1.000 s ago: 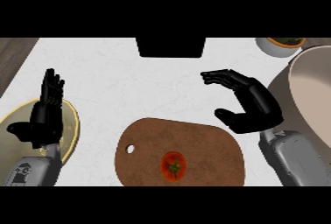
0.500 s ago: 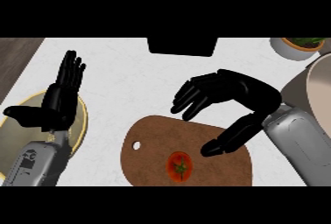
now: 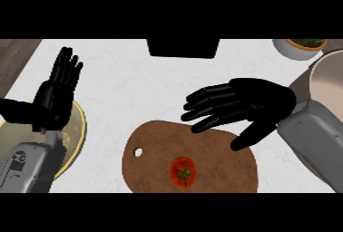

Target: Pick the tomato from the cutting board and place it in the pot

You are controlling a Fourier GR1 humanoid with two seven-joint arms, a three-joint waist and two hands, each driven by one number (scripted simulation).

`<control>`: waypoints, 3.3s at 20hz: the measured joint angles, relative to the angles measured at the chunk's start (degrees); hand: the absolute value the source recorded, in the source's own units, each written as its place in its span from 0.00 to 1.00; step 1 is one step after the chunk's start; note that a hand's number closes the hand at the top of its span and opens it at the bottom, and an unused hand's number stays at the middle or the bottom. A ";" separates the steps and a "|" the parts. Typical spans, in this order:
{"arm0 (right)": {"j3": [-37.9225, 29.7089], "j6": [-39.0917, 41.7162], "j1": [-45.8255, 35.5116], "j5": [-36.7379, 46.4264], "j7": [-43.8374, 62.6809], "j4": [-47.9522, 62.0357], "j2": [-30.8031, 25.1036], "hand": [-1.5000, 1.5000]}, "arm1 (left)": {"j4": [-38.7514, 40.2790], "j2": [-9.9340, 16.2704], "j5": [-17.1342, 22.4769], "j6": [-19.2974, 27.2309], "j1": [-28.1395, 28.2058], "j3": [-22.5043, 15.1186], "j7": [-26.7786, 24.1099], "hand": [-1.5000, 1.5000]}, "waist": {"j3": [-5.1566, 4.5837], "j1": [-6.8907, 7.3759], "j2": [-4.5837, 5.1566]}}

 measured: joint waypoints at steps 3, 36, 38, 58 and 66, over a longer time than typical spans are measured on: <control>3.60 -2.84 -1.39 6.23 -2.29 1.27 -2.09 0.00 | -0.46 -0.03 -0.15 0.07 0.23 0.02 0.47 0.50 | -0.06 -0.54 -0.25; 11.61 -8.93 9.68 40.81 -1.44 3.93 13.58 0.00 | -0.70 -1.72 -2.55 -4.00 1.74 6.21 1.57 0.50 | -0.17 -2.88 -0.93; 11.63 -10.54 11.34 43.30 -1.21 4.93 14.61 0.00 | -0.98 -1.74 -2.74 -4.41 1.76 6.37 1.72 0.50 | -0.18 -2.87 -0.92; 11.03 -14.78 12.49 58.97 -5.71 17.27 27.97 1.00 | -2.60 -4.59 -5.79 -4.66 1.71 7.15 3.44 0.50 | -0.54 -2.77 -1.49; 13.92 -20.62 15.39 61.95 -7.92 16.76 29.20 1.00 | -0.18 -4.22 -5.69 -5.74 0.61 8.45 2.30 0.50 | -0.79 -2.88 -1.91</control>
